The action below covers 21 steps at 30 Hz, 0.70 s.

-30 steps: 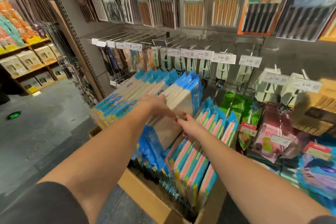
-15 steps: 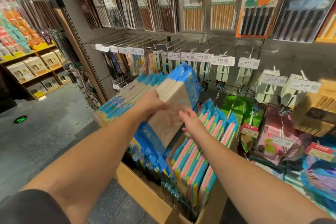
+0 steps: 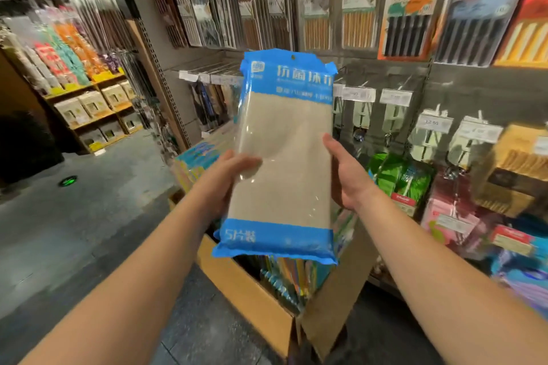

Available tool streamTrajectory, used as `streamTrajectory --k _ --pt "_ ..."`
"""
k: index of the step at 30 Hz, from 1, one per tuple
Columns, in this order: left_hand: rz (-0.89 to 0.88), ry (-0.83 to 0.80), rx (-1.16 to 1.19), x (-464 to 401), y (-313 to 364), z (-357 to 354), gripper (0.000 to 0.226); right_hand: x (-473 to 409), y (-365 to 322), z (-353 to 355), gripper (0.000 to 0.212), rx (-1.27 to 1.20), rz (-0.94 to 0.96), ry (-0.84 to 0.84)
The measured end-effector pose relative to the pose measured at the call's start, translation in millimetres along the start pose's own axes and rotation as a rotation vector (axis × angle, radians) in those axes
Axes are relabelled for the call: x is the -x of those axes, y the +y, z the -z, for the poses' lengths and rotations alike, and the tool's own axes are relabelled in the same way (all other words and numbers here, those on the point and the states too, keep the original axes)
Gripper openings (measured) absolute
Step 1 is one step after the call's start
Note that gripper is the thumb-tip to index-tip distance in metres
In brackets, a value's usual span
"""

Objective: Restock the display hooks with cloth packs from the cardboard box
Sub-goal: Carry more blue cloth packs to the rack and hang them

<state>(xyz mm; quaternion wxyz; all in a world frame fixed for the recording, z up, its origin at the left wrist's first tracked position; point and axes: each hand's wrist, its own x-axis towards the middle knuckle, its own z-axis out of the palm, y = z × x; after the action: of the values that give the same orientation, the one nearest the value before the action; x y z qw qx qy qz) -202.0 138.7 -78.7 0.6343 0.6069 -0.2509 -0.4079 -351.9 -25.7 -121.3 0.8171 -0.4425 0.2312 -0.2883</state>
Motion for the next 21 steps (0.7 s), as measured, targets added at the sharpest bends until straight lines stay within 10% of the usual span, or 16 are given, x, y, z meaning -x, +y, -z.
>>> streamTrajectory --k 3,13,18,21 --pt "0.014 -0.009 -0.018 31 -28 -22 0.025 52 3 19 0.048 -0.003 -0.013 0.048" --pt "0.075 -0.146 -0.429 157 -143 -85 0.093 247 69 91 0.035 -0.043 -0.029 0.431" --pt "0.072 -0.24 -0.592 227 -193 -135 0.042 354 88 133 0.036 -0.047 -0.074 0.55" --pt "0.153 -0.289 -0.553 252 -208 -167 0.054 410 90 154 0.033 -0.077 -0.053 0.615"
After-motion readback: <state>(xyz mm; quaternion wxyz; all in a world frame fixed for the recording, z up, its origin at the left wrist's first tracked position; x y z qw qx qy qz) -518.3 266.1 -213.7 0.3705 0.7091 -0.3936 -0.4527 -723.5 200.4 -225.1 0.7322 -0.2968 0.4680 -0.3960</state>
